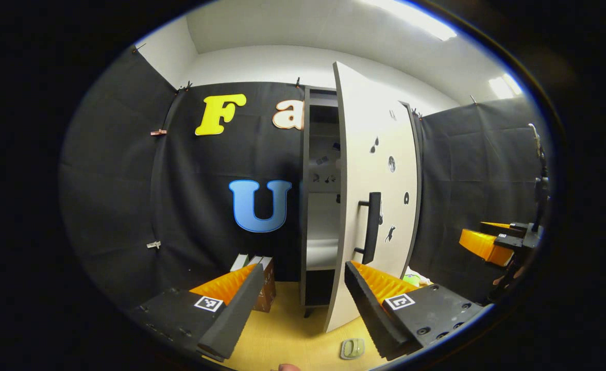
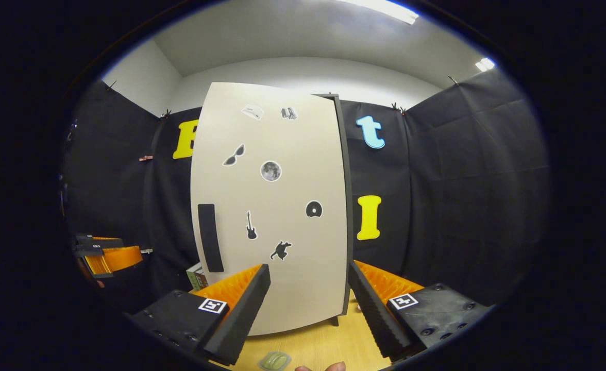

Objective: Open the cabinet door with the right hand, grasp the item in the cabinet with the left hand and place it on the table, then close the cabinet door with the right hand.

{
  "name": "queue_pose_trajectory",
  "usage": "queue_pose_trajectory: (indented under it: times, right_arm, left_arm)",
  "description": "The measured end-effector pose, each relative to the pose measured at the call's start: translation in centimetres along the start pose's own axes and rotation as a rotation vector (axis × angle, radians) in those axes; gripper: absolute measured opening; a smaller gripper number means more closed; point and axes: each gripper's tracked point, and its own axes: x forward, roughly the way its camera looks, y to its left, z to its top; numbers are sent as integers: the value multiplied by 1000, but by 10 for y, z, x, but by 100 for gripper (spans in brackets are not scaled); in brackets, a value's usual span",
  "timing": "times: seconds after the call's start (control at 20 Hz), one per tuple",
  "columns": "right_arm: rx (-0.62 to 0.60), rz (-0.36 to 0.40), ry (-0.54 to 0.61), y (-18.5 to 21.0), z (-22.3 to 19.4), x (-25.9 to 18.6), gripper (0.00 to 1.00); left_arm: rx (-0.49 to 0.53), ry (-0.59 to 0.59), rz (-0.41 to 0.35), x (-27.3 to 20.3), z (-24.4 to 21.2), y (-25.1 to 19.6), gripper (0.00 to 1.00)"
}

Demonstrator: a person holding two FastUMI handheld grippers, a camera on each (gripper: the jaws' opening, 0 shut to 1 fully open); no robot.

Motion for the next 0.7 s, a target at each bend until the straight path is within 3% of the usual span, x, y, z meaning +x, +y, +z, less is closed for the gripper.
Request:
queue_pose_trajectory:
  times: [0.7]
  right_arm:
    - [-42, -42, -1, -13, 3, -13, 98]
  left_arm:
    - [42, -2, 15, -4, 5, -14, 98]
